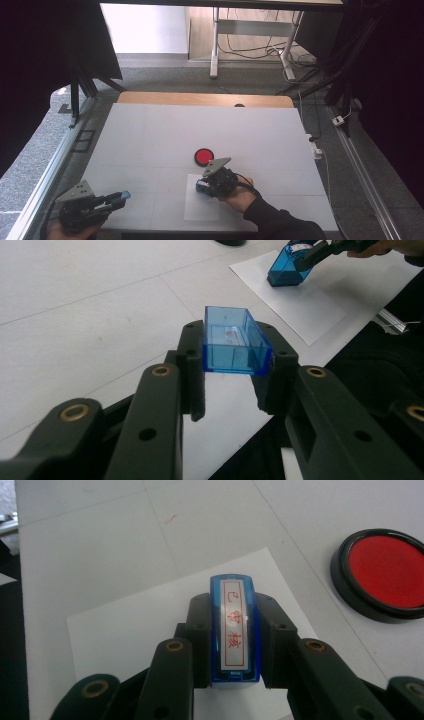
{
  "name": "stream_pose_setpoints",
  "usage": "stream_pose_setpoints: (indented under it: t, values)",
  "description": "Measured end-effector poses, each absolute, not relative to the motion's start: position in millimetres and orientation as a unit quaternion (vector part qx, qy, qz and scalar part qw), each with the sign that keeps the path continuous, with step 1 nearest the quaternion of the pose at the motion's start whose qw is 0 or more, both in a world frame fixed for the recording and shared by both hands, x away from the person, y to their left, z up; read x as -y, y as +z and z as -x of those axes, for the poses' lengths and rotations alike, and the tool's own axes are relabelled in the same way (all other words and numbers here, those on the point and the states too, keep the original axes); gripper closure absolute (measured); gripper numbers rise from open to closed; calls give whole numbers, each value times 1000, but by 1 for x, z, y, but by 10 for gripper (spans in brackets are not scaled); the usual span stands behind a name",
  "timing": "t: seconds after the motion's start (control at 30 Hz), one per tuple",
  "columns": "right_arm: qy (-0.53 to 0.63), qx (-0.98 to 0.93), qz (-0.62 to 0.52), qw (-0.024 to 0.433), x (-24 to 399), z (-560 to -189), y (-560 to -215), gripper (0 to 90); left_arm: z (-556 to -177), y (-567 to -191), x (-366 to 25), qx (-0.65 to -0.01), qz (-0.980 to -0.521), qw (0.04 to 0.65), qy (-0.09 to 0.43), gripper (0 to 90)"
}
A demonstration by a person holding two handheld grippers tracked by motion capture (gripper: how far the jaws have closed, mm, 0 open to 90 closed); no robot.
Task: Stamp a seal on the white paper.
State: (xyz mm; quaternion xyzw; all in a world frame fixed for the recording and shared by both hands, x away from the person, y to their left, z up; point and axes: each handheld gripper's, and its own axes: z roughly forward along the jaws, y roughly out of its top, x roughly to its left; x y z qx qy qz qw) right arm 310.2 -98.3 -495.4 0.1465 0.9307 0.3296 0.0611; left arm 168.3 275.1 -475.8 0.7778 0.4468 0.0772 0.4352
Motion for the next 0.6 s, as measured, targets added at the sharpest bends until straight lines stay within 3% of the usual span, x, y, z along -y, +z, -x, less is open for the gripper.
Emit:
stream_pose_setpoints:
  t: [0.27, 0.6]
  values:
    - [348, -922, -165, 24, 105, -320, -498, 720, -168, -476, -275, -447, -777, 436, 77, 684]
    - [334, -930, -142, 57, 100, -312, -497, 720, -168, -476, -275, -448, -778, 435, 77, 684]
